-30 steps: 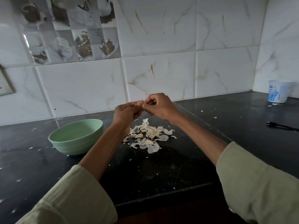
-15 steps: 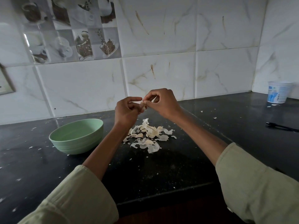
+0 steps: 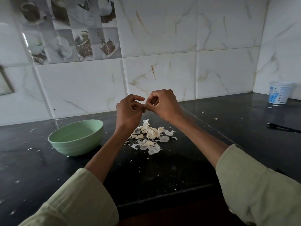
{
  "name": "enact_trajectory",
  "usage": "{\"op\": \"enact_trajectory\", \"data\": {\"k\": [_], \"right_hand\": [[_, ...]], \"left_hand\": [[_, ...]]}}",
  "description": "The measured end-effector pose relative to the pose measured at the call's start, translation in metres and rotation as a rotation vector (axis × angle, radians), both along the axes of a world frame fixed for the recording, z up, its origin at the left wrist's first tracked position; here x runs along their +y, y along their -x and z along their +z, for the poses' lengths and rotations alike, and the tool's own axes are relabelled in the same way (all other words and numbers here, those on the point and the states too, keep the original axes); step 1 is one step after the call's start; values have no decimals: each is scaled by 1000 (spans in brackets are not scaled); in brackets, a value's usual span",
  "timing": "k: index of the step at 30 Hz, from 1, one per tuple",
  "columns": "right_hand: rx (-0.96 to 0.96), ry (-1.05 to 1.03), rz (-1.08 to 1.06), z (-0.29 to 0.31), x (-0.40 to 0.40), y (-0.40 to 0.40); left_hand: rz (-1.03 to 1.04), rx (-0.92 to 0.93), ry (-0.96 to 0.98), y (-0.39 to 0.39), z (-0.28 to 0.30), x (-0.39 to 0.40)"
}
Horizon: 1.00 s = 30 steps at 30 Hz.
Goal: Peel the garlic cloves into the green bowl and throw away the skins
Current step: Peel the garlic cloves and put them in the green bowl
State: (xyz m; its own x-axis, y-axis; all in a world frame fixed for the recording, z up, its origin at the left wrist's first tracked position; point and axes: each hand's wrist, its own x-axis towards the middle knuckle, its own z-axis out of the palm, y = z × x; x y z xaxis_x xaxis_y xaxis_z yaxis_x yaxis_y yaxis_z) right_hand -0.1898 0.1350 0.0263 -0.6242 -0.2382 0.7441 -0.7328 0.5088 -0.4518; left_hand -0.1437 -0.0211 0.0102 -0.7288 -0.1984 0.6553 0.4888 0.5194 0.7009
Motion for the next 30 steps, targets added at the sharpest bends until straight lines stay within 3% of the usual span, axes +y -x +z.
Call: {"op": "enact_trajectory", "data": {"k": [7, 19, 30], "right_hand": [[-43, 86, 15, -2, -2, 0], [-183, 193, 34, -3, -6, 4], [-370, 236, 106, -5, -4, 8]], "left_hand": [[-24, 19, -51, -2, 0, 1], [-138, -51, -352, 3, -4, -1], [-197, -58, -420, 3, -6, -4]]}}
